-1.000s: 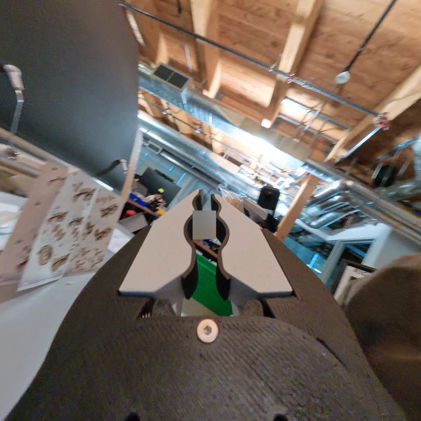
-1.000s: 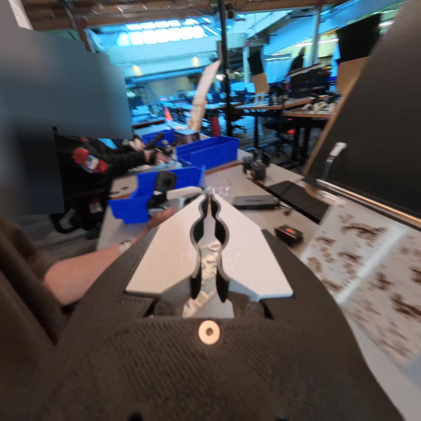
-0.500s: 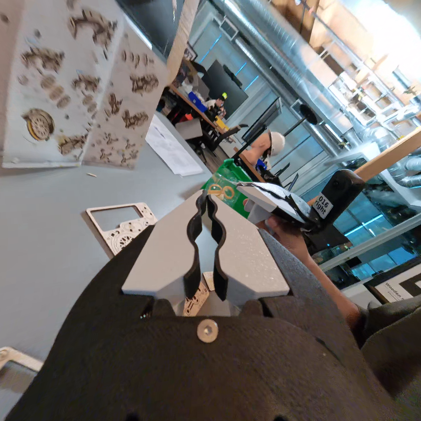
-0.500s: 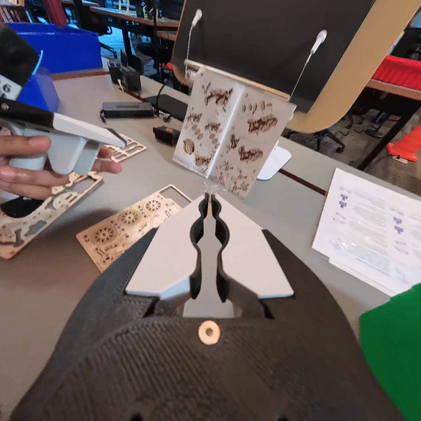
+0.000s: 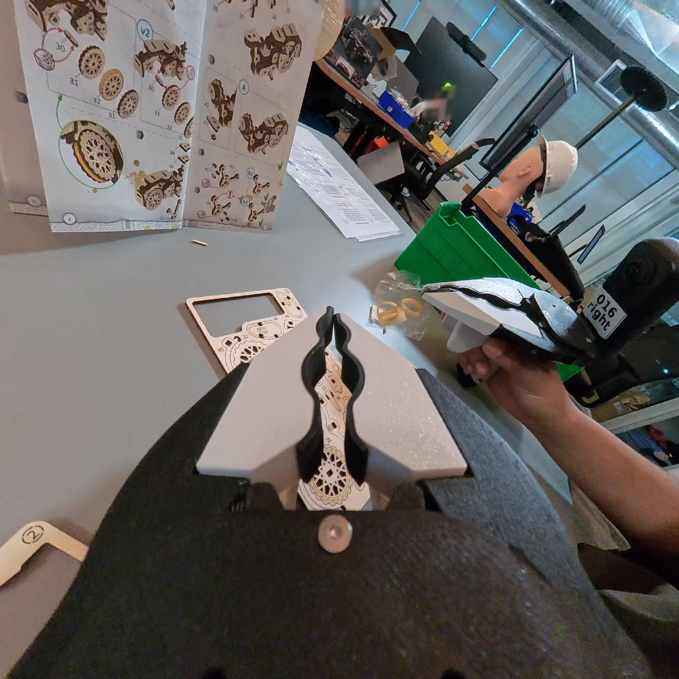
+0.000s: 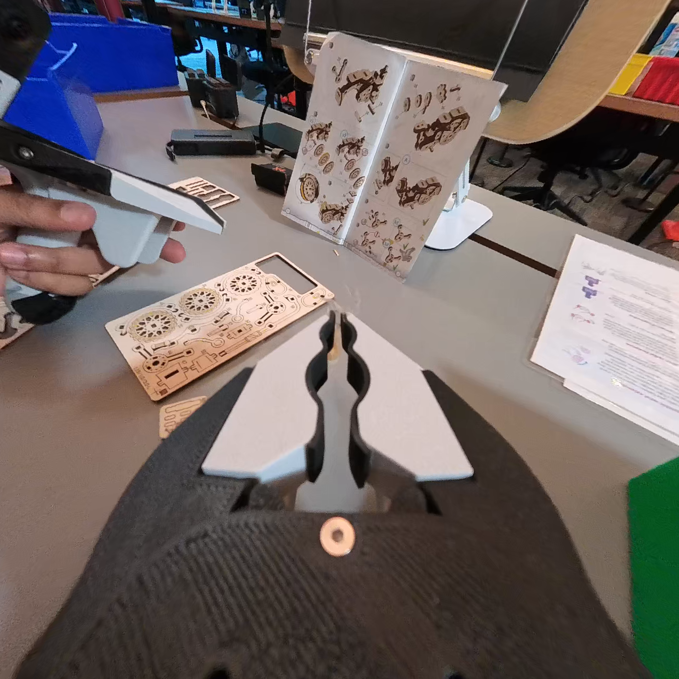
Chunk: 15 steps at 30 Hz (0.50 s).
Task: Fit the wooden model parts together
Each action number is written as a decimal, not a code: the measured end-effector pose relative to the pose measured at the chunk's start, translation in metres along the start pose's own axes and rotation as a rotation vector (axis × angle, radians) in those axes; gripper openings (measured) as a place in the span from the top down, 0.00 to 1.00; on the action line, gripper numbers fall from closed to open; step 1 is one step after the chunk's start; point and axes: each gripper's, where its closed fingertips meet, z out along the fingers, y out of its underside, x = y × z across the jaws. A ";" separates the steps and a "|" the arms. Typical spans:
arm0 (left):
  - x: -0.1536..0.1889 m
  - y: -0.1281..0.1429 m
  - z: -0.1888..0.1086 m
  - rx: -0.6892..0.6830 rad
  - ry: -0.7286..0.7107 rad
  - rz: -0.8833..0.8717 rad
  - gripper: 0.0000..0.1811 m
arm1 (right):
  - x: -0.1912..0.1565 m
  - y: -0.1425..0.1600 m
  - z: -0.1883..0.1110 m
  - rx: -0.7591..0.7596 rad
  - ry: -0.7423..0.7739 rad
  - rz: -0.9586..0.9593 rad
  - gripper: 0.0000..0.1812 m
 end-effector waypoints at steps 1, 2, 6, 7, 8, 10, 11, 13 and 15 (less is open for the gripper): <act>0.000 0.000 -0.001 0.000 0.000 0.007 1.00 | 0.000 0.001 0.001 -0.007 0.003 -0.013 1.00; 0.000 -0.001 -0.001 -0.001 -0.002 0.018 1.00 | -0.001 0.003 0.001 -0.016 0.005 -0.025 1.00; -0.006 -0.005 -0.006 0.009 -0.033 0.061 1.00 | -0.002 0.006 0.002 -0.035 0.004 -0.052 1.00; -0.007 -0.006 -0.007 0.013 -0.036 0.061 1.00 | -0.002 0.006 0.002 -0.036 0.001 -0.053 1.00; -0.008 -0.008 -0.008 0.018 -0.036 0.056 1.00 | -0.002 0.007 0.002 -0.036 -0.001 -0.051 1.00; -0.012 -0.010 -0.011 0.030 -0.036 0.041 1.00 | -0.002 0.006 0.001 -0.033 -0.004 -0.045 1.00; -0.014 -0.012 -0.012 0.037 -0.035 0.029 1.00 | -0.002 0.006 0.001 -0.032 -0.006 -0.041 1.00; -0.017 -0.014 -0.014 0.049 -0.028 0.000 1.00 | -0.001 0.006 0.000 -0.031 -0.008 -0.034 1.00; -0.016 -0.015 -0.015 0.053 -0.005 -0.030 1.00 | 0.001 0.005 -0.001 -0.028 -0.006 -0.028 1.00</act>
